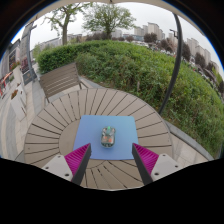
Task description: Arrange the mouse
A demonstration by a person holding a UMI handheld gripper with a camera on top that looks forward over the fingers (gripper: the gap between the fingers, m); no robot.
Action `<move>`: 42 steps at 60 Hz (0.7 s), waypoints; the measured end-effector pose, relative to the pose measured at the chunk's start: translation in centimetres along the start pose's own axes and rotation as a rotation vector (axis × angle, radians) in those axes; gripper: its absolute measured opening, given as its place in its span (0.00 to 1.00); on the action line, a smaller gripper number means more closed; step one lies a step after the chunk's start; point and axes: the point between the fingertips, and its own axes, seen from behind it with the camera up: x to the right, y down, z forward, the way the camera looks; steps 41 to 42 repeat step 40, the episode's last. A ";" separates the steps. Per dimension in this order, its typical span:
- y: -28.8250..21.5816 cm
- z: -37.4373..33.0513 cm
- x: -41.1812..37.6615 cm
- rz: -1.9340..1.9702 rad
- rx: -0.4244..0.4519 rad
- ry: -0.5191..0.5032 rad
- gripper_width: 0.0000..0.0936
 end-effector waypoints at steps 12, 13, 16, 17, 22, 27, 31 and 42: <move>4.8 -11.7 2.4 -0.100 -0.036 0.071 0.91; 5.1 -12.3 2.2 -0.100 -0.039 0.059 0.91; 6.2 -13.9 1.9 -0.093 -0.049 0.035 0.91; 6.4 -14.3 1.9 -0.089 -0.053 0.030 0.91; 6.4 -15.2 1.8 -0.103 -0.037 0.016 0.91; 6.1 -14.9 3.6 -0.135 -0.033 0.063 0.91; 6.2 -14.7 4.2 -0.130 -0.044 0.080 0.92; 6.9 -14.0 1.9 -0.077 -0.066 -0.006 0.91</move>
